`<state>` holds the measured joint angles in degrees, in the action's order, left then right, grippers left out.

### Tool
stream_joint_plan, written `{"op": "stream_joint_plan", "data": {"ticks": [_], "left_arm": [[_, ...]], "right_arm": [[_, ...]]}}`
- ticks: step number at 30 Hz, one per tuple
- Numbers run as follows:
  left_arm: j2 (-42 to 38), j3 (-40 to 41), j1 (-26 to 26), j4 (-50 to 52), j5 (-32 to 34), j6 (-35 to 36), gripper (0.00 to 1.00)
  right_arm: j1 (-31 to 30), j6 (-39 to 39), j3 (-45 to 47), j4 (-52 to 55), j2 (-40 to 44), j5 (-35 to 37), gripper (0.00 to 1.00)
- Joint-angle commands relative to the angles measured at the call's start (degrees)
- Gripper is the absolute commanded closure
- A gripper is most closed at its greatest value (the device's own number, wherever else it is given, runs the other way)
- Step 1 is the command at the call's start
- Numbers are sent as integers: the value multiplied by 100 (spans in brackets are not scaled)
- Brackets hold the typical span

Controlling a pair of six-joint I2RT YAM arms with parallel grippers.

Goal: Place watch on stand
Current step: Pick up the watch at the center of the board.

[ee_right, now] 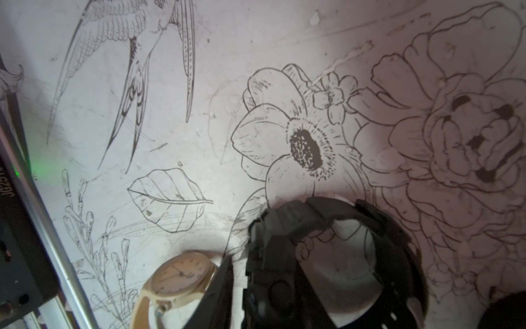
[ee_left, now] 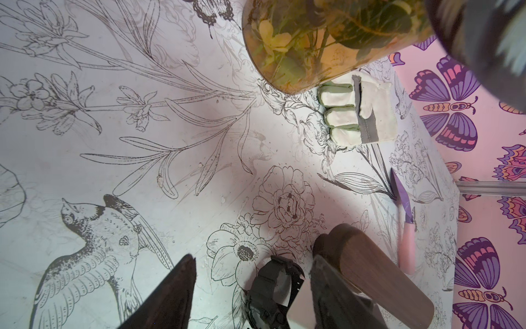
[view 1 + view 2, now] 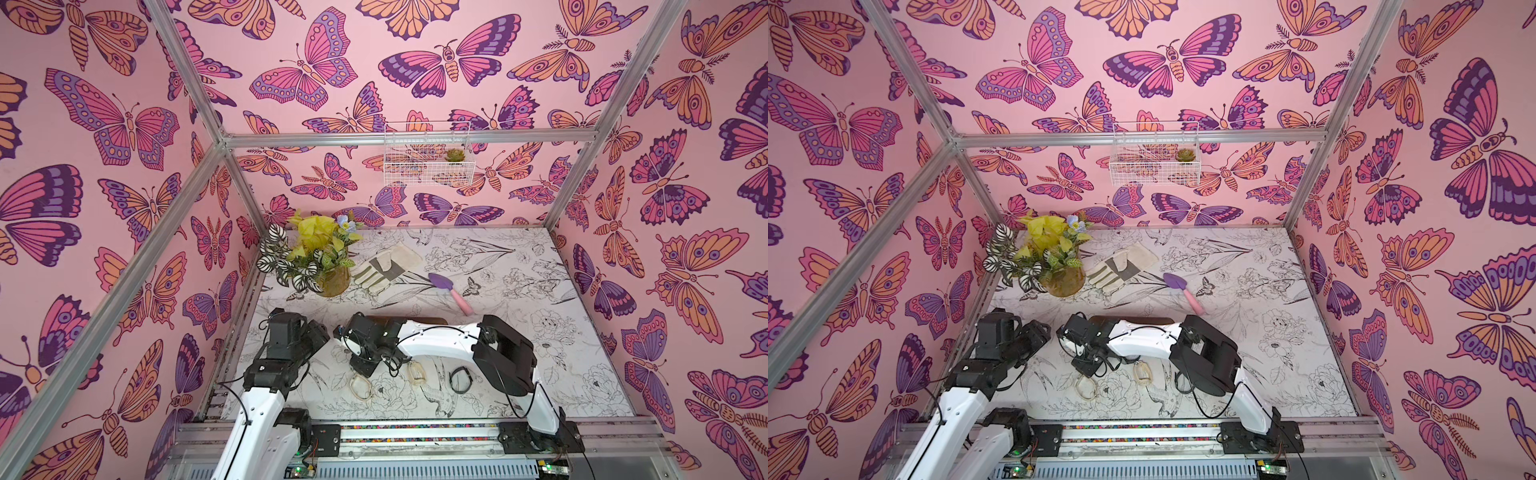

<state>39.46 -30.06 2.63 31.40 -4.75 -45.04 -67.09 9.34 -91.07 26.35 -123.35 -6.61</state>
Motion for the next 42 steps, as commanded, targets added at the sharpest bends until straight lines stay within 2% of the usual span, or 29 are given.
{"op": "stream_joint_plan", "data": {"ticks": [1,5,16,19,24,30,37,42], "left_arm": [[-9,7,-35,33,-8,39,34],[-9,-4,-47,33,27,30,34],[9,-78,-58,25,27,45,34],[25,-124,-58,-57,-42,274,34],[-117,-228,-57,-196,-520,518,32],[-360,-255,-53,-433,-957,549,28],[-360,-381,32,-772,-1829,447,27],[-244,-571,319,-1152,-2314,304,26]], "right_arm": [[56,-83,-183,29,-117,-186,71],[94,-69,-173,-6,-103,-410,78],[481,212,-91,-261,279,-1313,80],[601,331,76,-530,544,-1565,81],[942,781,206,-932,859,-2365,81],[1321,1570,719,-1972,1190,-3279,83],[1579,2030,1055,-2439,1611,-3557,83],[1798,2208,1251,-2552,2007,-3614,83]]}}
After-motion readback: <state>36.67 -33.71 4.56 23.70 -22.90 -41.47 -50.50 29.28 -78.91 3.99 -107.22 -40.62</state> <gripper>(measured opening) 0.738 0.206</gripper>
